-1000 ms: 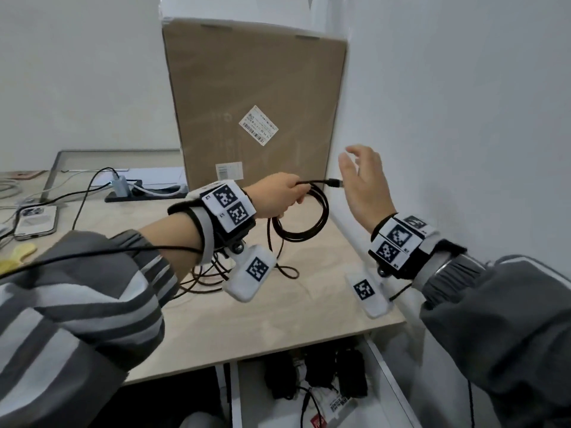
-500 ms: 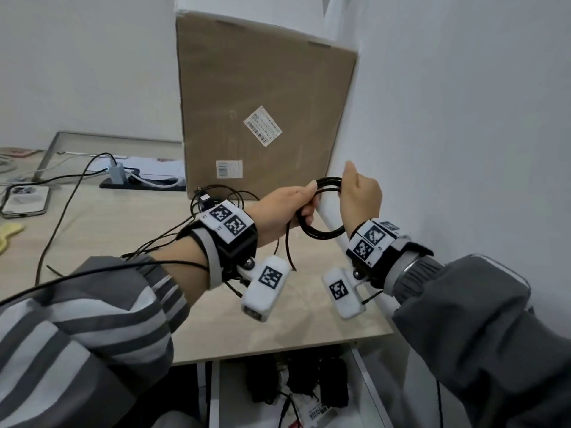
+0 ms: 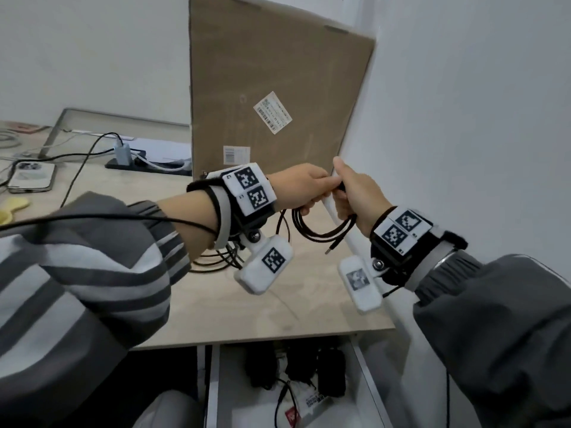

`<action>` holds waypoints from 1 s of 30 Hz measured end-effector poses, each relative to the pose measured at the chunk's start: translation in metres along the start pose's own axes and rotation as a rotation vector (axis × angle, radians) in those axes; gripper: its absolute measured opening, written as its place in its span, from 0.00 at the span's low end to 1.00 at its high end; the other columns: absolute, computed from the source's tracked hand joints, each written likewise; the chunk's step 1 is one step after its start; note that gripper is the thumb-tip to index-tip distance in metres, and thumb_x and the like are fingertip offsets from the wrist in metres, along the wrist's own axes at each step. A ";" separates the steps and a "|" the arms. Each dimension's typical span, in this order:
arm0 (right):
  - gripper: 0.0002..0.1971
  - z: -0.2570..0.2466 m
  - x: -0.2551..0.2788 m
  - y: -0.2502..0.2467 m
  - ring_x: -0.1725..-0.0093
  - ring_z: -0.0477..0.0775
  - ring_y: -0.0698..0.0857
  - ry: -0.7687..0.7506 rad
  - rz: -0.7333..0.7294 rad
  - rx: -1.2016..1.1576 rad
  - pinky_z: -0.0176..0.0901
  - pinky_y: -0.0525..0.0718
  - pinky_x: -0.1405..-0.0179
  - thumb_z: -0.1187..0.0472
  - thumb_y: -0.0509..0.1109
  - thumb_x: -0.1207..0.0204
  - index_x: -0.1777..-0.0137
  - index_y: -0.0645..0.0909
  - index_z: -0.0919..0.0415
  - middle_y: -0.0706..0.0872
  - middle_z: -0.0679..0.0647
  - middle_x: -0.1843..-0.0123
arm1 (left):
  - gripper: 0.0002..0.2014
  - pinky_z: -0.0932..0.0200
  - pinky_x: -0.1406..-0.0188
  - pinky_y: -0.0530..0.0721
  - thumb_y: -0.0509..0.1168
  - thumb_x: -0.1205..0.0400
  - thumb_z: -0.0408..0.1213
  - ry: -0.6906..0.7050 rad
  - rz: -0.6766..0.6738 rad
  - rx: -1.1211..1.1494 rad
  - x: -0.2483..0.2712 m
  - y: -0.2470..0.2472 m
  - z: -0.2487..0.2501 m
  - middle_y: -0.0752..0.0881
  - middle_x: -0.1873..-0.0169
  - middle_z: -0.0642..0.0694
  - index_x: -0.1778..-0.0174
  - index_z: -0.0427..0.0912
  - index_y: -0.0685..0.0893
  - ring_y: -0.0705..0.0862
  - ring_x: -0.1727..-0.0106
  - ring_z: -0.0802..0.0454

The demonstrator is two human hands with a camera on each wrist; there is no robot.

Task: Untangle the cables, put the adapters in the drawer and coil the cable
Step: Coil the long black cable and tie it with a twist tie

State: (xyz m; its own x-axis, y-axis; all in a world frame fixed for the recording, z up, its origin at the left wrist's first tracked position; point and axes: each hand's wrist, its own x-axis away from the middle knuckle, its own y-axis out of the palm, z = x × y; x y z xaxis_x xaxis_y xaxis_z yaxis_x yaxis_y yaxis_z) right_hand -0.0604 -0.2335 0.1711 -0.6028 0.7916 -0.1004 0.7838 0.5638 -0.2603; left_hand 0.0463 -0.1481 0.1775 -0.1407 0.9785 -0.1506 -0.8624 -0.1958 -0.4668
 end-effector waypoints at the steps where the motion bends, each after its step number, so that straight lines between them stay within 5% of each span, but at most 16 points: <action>1: 0.30 0.000 0.000 0.003 0.84 0.49 0.62 -0.046 0.085 -0.008 0.41 0.62 0.78 0.46 0.57 0.17 0.82 0.66 0.55 0.65 0.47 0.85 | 0.17 0.64 0.76 0.73 0.55 0.12 0.44 0.023 0.011 0.080 0.001 0.000 -0.002 0.67 0.77 0.49 0.65 0.40 0.73 0.66 0.77 0.55; 6: 0.23 0.006 0.000 0.007 0.84 0.49 0.56 -0.047 0.323 -0.376 0.40 0.55 0.80 0.57 0.59 0.20 0.77 0.60 0.55 0.60 0.48 0.84 | 0.17 0.50 0.46 0.78 0.54 0.12 0.46 0.064 -0.024 0.422 0.009 0.005 -0.023 0.67 0.79 0.54 0.65 0.43 0.71 0.73 0.76 0.56; 8: 0.24 0.014 0.001 0.012 0.83 0.49 0.55 -0.032 0.298 -0.453 0.40 0.55 0.80 0.56 0.59 0.19 0.77 0.59 0.55 0.58 0.48 0.84 | 0.19 0.54 0.52 0.81 0.52 0.12 0.48 0.042 -0.014 0.457 0.011 0.007 -0.024 0.64 0.79 0.53 0.67 0.44 0.69 0.68 0.79 0.56; 10: 0.26 0.021 0.002 0.014 0.83 0.50 0.57 0.016 0.192 -0.459 0.40 0.61 0.80 0.51 0.58 0.17 0.77 0.59 0.56 0.58 0.50 0.84 | 0.20 0.61 0.72 0.74 0.53 0.12 0.49 0.003 0.061 0.425 0.012 0.004 -0.020 0.62 0.77 0.51 0.69 0.44 0.68 0.62 0.79 0.56; 13: 0.30 0.017 0.004 0.012 0.83 0.53 0.65 0.107 -0.020 -0.305 0.42 0.72 0.74 0.44 0.54 0.16 0.79 0.63 0.59 0.63 0.53 0.85 | 0.20 0.61 0.78 0.69 0.55 0.12 0.48 -0.040 0.080 0.085 0.010 -0.004 -0.010 0.66 0.77 0.49 0.68 0.42 0.71 0.64 0.79 0.54; 15: 0.31 0.011 0.005 0.010 0.82 0.53 0.66 0.117 -0.107 -0.170 0.40 0.73 0.76 0.39 0.55 0.17 0.79 0.67 0.58 0.67 0.53 0.83 | 0.20 0.60 0.77 0.72 0.54 0.13 0.49 -0.068 0.003 -0.225 0.009 -0.006 -0.005 0.69 0.77 0.48 0.62 0.37 0.77 0.67 0.78 0.52; 17: 0.29 0.006 0.004 0.011 0.83 0.50 0.62 0.089 -0.087 -0.087 0.39 0.67 0.78 0.41 0.56 0.17 0.78 0.64 0.55 0.65 0.51 0.82 | 0.20 0.60 0.77 0.74 0.54 0.13 0.48 -0.059 -0.024 -0.300 0.007 -0.006 -0.004 0.71 0.76 0.48 0.54 0.33 0.80 0.70 0.77 0.52; 23: 0.23 0.009 -0.001 0.019 0.85 0.49 0.59 0.001 0.280 -0.231 0.42 0.59 0.78 0.57 0.61 0.21 0.78 0.63 0.56 0.62 0.46 0.86 | 0.08 0.67 0.72 0.73 0.61 0.15 0.43 0.070 0.121 -0.302 0.009 -0.015 -0.022 0.81 0.71 0.52 0.56 0.43 0.79 0.77 0.73 0.62; 27: 0.20 0.013 -0.003 0.022 0.83 0.48 0.53 0.027 0.301 -0.453 0.40 0.55 0.78 0.61 0.57 0.21 0.76 0.59 0.54 0.58 0.47 0.84 | 0.07 0.57 0.50 0.84 0.62 0.15 0.44 -0.016 0.093 -0.097 0.014 -0.021 -0.038 0.87 0.57 0.48 0.54 0.45 0.80 0.84 0.56 0.55; 30: 0.19 0.016 -0.004 0.024 0.83 0.48 0.53 0.044 0.339 -0.546 0.39 0.56 0.79 0.61 0.57 0.22 0.75 0.59 0.56 0.56 0.48 0.83 | 0.08 0.56 0.51 0.86 0.62 0.15 0.45 -0.022 0.107 -0.024 0.018 -0.021 -0.038 0.89 0.53 0.47 0.49 0.44 0.80 0.87 0.52 0.53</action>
State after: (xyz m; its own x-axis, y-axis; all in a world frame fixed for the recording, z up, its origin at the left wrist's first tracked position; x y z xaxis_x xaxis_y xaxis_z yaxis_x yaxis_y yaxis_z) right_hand -0.0416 -0.2272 0.1498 -0.3110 0.9491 -0.0489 0.8999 0.3107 0.3062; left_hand 0.0803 -0.1284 0.1511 -0.2419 0.9532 -0.1812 -0.8300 -0.3001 -0.4701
